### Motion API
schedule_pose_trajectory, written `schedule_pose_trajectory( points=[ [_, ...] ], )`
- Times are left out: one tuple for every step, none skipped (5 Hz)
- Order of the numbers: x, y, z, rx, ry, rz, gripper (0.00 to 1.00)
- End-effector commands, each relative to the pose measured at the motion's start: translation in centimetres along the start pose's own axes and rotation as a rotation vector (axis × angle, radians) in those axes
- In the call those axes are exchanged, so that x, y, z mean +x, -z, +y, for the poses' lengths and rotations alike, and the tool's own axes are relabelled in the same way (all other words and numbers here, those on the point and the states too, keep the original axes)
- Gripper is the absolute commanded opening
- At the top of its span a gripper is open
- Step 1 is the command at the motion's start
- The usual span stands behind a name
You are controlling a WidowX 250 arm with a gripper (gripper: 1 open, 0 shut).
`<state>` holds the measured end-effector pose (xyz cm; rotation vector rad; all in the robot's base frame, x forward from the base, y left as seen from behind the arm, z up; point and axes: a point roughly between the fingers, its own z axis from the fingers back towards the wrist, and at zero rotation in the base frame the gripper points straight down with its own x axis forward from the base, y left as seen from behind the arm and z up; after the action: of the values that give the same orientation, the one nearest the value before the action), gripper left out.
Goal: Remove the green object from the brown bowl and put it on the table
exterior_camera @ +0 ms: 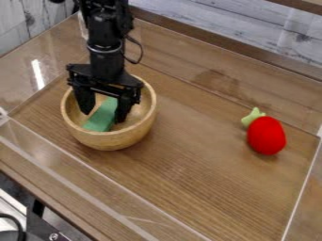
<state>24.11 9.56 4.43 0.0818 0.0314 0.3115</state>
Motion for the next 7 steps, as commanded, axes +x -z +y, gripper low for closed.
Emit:
schedule_pose_trajectory(
  points=[
    [0.9,-0.2,0.1,-0.001,0.066,-0.046,1.0],
    [0.9,0.3,0.4,-0.01,0.023,-0.05,1.0],
    [0.9,0.6,0.8,-0.018,-0.019,-0.055,1.0],
    [1.1,-0.1,1.3,-0.028,0.018,-0.062,1.0],
    [1.5,-0.9,1.5,-0.037,0.053,-0.076,1.0],
    [1.6,-0.4,1.1,-0.037,-0.022,-0.083,1.0],
    [1.7,0.1,0.6,-0.031,-0.091,-0.083,1.0]
  ],
)
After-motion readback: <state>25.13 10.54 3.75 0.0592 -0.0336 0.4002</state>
